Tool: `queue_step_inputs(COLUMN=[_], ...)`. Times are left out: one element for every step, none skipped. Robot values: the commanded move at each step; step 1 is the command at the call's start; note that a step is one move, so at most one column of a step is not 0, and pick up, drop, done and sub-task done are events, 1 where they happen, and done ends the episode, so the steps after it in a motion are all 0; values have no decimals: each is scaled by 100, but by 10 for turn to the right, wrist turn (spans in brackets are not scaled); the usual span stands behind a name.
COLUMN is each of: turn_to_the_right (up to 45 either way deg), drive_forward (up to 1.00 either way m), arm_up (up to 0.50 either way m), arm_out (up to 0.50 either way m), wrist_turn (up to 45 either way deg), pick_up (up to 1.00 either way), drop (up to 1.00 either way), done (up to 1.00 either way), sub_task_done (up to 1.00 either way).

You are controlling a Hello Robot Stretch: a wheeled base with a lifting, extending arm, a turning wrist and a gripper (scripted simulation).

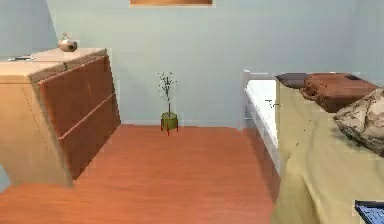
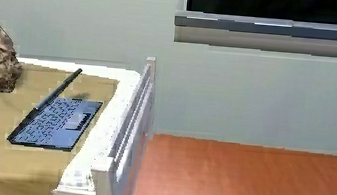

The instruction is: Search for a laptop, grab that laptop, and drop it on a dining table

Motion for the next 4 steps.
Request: queue_step_inputs(turn_to_the_right=[-450,-390,0,-450], drive_forward=[0,0,5,0], arm_up=[0,0,0,0], arm_out=[0,0,0,0], wrist_turn=[0,0,0,0], pick_up=[0,0,0,0], drop=[0,0,0,0], done=[0,0,0,0], sub_task_done=[0,0,0,0])
